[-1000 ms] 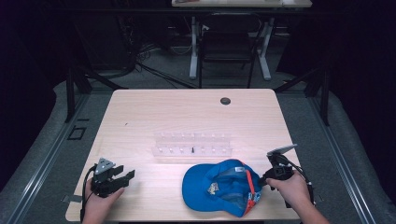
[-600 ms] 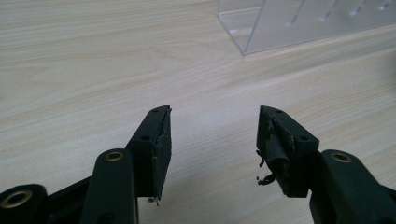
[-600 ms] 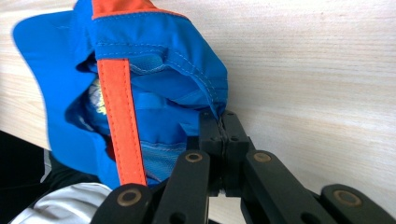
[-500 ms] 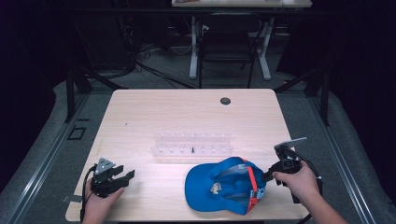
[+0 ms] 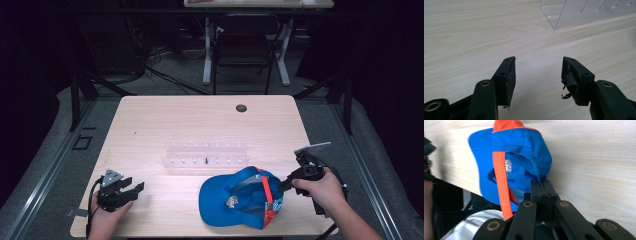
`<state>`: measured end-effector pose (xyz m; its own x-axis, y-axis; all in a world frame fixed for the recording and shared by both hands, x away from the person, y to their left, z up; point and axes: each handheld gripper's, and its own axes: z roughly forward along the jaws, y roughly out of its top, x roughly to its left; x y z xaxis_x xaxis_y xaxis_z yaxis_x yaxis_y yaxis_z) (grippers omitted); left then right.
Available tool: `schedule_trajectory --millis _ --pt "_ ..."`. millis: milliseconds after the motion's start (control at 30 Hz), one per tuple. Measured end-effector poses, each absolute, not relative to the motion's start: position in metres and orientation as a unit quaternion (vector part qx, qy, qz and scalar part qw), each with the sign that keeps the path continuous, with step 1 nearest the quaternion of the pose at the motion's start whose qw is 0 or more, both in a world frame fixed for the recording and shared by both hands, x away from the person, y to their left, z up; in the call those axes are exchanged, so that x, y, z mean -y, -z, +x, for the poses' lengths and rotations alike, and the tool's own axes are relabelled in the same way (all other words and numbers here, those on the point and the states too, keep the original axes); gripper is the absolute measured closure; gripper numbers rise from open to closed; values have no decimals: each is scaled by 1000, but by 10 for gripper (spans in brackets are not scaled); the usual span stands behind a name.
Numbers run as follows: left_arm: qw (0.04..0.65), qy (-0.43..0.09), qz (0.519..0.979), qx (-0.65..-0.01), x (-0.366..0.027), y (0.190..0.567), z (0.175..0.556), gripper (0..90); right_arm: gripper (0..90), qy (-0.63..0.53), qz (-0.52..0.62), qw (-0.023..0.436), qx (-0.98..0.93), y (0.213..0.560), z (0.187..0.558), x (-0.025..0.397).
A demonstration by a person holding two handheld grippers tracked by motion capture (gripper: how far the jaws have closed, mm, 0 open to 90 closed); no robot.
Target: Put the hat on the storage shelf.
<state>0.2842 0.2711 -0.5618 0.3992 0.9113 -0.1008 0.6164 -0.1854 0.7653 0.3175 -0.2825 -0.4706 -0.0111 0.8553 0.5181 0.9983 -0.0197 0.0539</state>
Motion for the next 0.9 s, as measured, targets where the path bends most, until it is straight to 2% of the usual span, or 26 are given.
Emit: schedule_trajectory --millis 900 --pt "380 -194 745 -513 -271 562 284 454 900 243 -680 182 667 415 324 277"
